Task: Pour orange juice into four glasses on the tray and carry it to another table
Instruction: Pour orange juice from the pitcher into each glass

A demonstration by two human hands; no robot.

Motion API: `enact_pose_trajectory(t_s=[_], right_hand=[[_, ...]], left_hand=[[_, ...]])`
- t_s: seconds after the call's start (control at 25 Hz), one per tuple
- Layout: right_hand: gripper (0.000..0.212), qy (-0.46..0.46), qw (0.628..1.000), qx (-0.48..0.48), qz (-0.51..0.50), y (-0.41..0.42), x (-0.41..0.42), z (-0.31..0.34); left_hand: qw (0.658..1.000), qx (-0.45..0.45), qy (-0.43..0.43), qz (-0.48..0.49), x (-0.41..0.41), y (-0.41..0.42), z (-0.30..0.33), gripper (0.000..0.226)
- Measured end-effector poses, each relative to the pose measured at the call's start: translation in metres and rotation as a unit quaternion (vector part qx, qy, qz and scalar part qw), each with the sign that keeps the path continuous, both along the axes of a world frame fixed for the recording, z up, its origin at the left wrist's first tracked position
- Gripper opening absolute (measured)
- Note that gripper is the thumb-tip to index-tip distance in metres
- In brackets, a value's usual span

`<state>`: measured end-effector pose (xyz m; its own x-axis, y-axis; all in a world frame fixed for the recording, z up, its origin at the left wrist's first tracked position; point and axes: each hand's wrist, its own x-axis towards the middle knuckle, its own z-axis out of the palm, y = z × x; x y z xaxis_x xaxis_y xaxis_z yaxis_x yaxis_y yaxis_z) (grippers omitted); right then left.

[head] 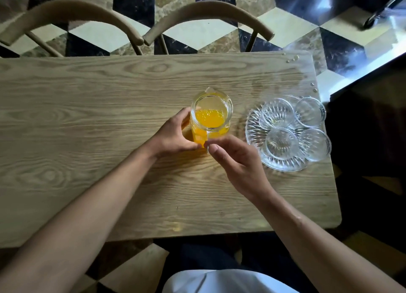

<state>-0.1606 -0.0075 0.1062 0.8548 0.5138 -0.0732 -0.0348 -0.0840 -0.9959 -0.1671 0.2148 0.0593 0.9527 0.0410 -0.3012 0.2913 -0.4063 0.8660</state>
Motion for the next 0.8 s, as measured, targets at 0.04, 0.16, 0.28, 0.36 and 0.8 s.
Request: enact_pose_trajectory(t_s=[0.04, 0.16, 0.28, 0.36, 0.8], right_hand=[[0.020, -0.003, 1.000, -0.003, -0.003, 0.001, -0.001, -0.002], [0.020, -0.015, 1.000, -0.011, -0.010, 0.003, -0.007, -0.005], [0.017, -0.028, 1.000, -0.008, -0.010, 0.004, -0.010, -0.002], [0.018, -0.043, 0.999, -0.013, -0.009, 0.005, -0.011, 0.000], [0.018, -0.012, 0.999, 0.032, 0.003, -0.009, -0.011, 0.014]], left_hand=[[1.000, 0.004, -0.001, -0.008, 0.001, 0.000, -0.001, 0.103], [1.000, 0.012, -0.009, -0.014, 0.003, 0.000, -0.003, 0.100], [0.999, 0.025, -0.015, -0.020, 0.005, 0.002, -0.004, 0.100], [0.999, 0.032, -0.019, -0.022, 0.006, 0.004, -0.007, 0.099], [0.995, 0.082, -0.039, 0.048, -0.019, -0.012, 0.002, 0.098]])
